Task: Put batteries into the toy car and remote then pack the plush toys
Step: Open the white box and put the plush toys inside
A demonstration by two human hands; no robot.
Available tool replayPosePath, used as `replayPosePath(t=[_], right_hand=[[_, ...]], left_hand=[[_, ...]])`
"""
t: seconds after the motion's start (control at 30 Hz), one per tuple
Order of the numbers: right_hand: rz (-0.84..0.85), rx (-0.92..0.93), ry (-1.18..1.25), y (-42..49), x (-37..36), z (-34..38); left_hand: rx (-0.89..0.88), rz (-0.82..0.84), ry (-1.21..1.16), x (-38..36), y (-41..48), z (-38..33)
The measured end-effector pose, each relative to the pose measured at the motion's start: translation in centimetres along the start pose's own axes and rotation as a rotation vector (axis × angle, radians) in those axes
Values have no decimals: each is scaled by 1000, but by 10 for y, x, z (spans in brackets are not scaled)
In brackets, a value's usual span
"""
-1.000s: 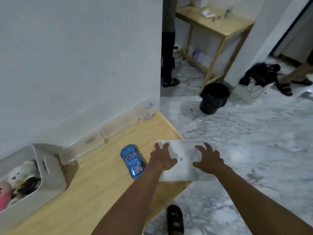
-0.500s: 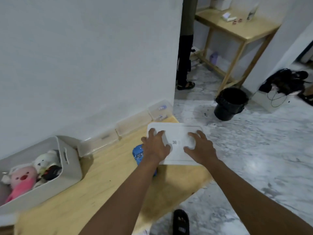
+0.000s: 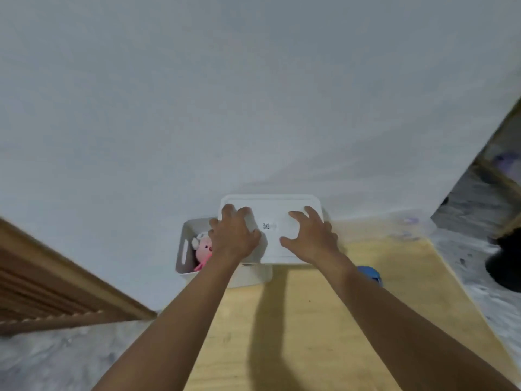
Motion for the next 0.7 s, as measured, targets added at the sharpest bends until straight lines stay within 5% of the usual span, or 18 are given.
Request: replayPosePath(t=[0.3,0.7], right_hand=[[121,36,-78,19,-78,95],[153,18,-173,43,-110,96]], left_hand=[[102,101,-50,4,25,129],[38,163,-68,-25,50,165]])
Point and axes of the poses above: each hand's wrist, its own y-axis towards the middle knuckle, its own x-axis out of the back of the hand, z = x × y, the point moved 3 cm from there along y, towards the middle knuckle, and after that the axes turned 1 degree about z, right-handed, at the moved point
